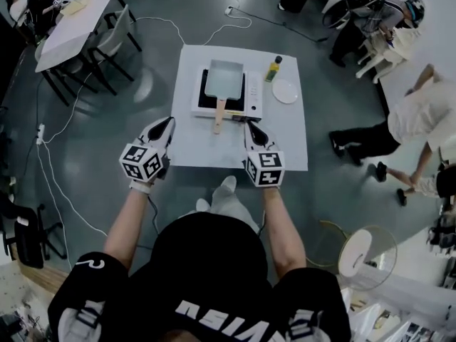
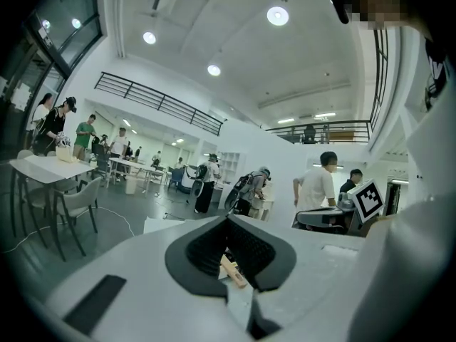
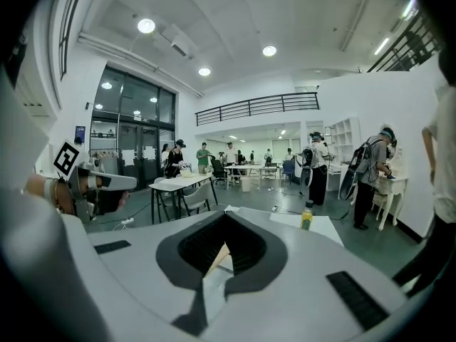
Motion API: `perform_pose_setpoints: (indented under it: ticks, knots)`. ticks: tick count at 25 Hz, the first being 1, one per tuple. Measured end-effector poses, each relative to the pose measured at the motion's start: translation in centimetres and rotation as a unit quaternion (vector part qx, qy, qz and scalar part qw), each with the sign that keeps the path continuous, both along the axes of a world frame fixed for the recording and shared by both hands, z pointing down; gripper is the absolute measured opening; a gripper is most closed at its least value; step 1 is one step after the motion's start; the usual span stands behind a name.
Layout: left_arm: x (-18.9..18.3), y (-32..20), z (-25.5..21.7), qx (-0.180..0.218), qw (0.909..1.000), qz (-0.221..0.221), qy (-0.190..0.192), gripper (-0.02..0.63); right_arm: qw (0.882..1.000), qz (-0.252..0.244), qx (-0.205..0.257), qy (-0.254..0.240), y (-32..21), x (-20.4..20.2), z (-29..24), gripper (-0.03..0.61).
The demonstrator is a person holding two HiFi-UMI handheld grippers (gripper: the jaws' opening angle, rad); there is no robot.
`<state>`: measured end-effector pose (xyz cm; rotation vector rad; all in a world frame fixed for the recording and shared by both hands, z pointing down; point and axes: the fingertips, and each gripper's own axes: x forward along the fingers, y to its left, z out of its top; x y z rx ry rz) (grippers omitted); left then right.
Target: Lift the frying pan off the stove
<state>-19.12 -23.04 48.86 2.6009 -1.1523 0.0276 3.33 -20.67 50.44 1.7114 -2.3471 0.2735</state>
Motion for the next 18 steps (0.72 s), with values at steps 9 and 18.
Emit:
perform_pose_setpoints:
  ticks: [9,18]
  knots:
    - [0.8,-3.5,1.6,-0.010,0.9999,-0.006,-0.012,-0.002,1.000,-0.016,-0.009,-0.007,-4.8,0.7,1.6,-0.005]
    - [3.6,-7.8,3.0,-0.016,0.9996,0.016,-0.019,-0.002,1.000,-0.018,-0.017,-0.011,-10.0,2.4,2.6,-0.005]
